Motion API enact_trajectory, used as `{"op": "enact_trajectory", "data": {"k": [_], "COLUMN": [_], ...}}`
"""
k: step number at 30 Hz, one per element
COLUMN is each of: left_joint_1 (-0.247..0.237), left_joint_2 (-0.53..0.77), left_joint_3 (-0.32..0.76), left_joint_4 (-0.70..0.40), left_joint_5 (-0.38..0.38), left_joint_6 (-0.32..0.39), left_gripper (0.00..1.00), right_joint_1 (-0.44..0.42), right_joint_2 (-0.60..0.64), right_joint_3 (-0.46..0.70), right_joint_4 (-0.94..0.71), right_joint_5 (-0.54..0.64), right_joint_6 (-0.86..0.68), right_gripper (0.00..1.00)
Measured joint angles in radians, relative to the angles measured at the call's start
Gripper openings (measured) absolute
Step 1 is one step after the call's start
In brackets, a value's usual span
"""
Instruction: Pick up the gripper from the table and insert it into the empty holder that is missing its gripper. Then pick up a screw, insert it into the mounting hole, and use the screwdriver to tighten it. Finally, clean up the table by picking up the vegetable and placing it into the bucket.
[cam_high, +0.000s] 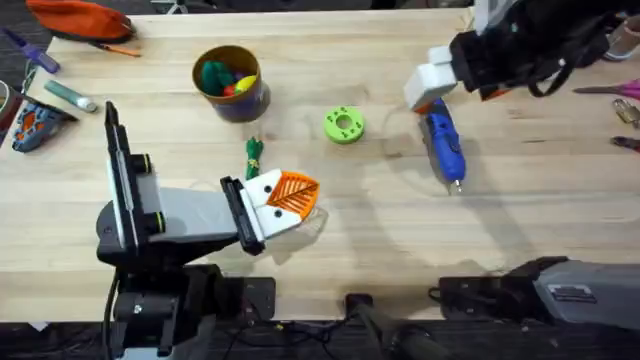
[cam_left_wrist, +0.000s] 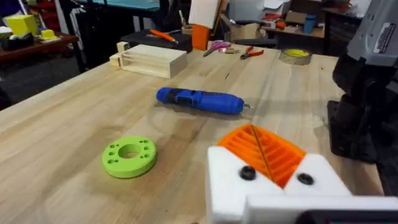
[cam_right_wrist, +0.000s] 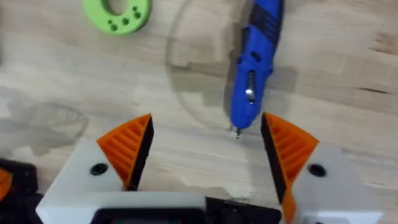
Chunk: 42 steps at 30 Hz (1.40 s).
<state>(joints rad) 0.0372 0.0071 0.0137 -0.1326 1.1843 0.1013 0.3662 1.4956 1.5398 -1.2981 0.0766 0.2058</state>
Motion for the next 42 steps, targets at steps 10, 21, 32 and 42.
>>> {"op": "enact_trajectory", "data": {"k": [10, 21, 32, 42], "left_joint_1": [0.000, 0.000, 0.000, 0.000], "left_joint_2": [0.000, 0.000, 0.000, 0.000], "left_joint_3": [0.000, 0.000, 0.000, 0.000], "left_joint_4": [0.000, 0.000, 0.000, 0.000], "left_joint_5": [0.000, 0.000, 0.000, 0.000], "left_joint_6": [0.000, 0.000, 0.000, 0.000], "left_gripper": [0.012, 0.012, 0.012, 0.012], "right_joint_1": [-0.083, -0.088, -0.211, -0.210], "right_joint_2": [0.097, 0.261, 0.262, 0.306], "right_joint_3": [0.000, -0.004, -0.117, -0.158], "right_joint_4": [0.054, 0.148, 0.205, 0.282], "right_joint_5": [0.062, 0.062, 0.035, 0.023], "right_joint_6": [-0.013, -0.038, -0.114, -0.156], "right_gripper": [0.994, 0.994, 0.992, 0.994]}}
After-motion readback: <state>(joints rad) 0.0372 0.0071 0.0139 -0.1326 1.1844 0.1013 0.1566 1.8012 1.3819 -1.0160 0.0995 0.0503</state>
